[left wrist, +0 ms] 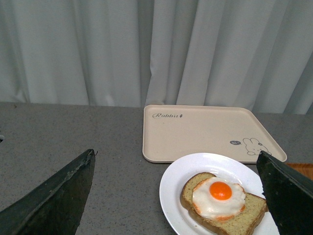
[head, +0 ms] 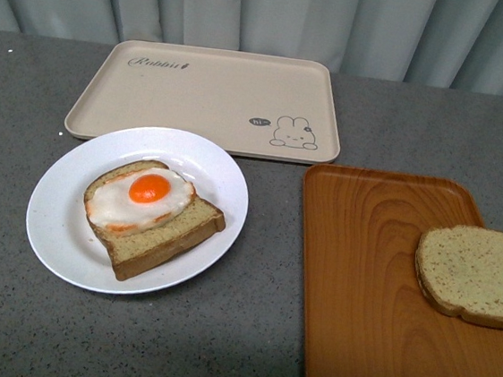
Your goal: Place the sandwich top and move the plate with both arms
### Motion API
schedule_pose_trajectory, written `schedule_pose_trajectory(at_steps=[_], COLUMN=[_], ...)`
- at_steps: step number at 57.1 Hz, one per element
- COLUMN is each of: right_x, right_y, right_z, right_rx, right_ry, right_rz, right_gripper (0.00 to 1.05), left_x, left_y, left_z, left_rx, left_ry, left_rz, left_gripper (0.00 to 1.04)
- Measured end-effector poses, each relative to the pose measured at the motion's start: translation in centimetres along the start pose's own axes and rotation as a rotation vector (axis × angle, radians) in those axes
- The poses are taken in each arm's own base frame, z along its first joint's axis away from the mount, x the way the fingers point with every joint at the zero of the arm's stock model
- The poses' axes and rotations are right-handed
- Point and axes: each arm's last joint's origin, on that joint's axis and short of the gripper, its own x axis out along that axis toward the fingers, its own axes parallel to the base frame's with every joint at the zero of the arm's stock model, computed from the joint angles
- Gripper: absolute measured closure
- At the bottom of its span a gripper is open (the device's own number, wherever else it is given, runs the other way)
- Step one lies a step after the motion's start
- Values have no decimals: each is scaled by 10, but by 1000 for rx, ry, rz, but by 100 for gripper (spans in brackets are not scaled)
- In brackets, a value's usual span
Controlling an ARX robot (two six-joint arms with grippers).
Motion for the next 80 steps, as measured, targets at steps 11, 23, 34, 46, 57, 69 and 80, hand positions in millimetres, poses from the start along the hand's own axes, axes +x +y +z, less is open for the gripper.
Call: schedule_pose_trajectory(at_steps=[11,23,34,46,57,69,80], right_x=[0,0,0,3,38,102,142], right_y=[0,0,0,0,5,-6,-43], right_z=[0,0,0,-2,-12,-25,-43], right_rx=[0,0,0,-4,5,122,236], right_ry=[0,0,0,141,252,382,632], right_rz=[0,0,0,-115,-165,-149,-146], right_gripper=[9,9,9,9,9,9,9], left_x=[0,0,0,0,0,0,0], left_y=[0,0,0,0,0,0,0], left_z=[0,0,0,0,0,0,0], left_rx=[0,0,0,0,0,0,0], left_ry=[0,0,0,0,0,0,0], left_rz=[0,0,0,0,0,0,0], left_gripper=[6,6,6,6,6,6,6])
